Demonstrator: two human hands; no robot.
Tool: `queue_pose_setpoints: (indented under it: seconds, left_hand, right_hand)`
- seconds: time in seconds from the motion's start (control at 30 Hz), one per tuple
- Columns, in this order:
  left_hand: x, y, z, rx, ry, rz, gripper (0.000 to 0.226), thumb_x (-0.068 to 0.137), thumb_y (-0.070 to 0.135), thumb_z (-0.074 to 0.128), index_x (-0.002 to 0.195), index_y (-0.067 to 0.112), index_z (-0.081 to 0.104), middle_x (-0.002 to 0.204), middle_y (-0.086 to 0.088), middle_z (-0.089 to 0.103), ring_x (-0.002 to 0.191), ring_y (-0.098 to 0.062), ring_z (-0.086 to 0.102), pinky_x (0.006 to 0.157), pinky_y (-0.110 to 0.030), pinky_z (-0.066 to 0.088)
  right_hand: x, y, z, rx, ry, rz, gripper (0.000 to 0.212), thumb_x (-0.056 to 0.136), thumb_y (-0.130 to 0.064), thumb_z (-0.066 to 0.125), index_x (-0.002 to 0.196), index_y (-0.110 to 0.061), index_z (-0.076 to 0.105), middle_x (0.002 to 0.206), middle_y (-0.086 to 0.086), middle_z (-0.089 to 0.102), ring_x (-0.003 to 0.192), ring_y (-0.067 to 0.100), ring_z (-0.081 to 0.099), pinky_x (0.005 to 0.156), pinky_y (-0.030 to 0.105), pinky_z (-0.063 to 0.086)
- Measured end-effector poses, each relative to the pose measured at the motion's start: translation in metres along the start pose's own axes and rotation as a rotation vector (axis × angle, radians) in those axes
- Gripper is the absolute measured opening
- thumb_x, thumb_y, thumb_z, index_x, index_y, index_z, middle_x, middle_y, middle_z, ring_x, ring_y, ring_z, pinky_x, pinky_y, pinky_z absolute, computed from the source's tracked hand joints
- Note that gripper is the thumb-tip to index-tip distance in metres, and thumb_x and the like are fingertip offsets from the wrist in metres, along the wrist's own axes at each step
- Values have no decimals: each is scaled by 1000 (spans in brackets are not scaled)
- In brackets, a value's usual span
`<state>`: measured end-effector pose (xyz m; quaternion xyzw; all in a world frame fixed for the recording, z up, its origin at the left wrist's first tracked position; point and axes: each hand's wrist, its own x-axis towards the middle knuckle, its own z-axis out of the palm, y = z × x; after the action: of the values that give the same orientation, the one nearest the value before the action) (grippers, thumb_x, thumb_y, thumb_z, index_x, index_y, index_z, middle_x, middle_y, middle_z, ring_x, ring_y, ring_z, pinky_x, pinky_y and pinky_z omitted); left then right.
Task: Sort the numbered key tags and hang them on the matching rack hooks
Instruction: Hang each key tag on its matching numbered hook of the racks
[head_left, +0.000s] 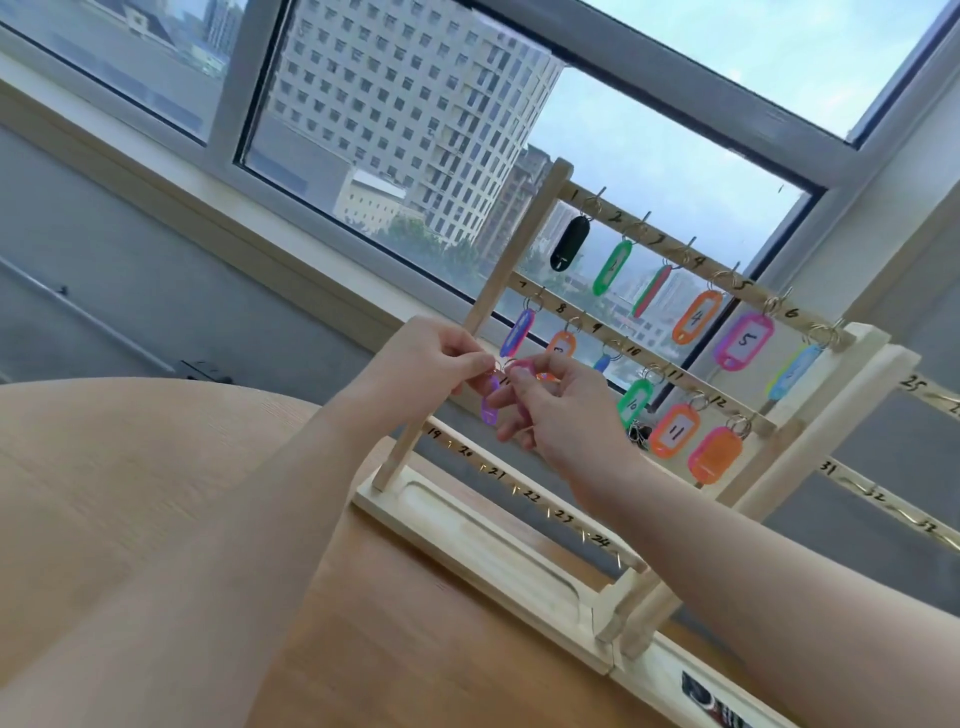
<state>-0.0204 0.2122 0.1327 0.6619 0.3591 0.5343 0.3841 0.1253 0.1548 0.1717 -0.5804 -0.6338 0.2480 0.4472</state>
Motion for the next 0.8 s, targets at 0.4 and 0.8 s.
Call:
queue_pose_setpoints:
  seconds: [0.4,0.8]
  left_hand:
    - [2,-11,0,116,-22,-34,21,98,26,65,87,15,78,56,14,67,48,5,55,51,-11,42]
    - [8,-12,-9,164,52,-18,19,98,28,64,87,20,78,72,10,74,73,-5,68,78,-31,55]
  right_hand:
    - [-3,-1,6,-65,11,-6,12,107,-20,51,102,-16,61,77,-2,78,49,20,67,40,18,39]
    - [-9,3,28,-85,91,-10,9,106,-16,51,103,-14,58,86,7,77,57,23,72,38,16,42]
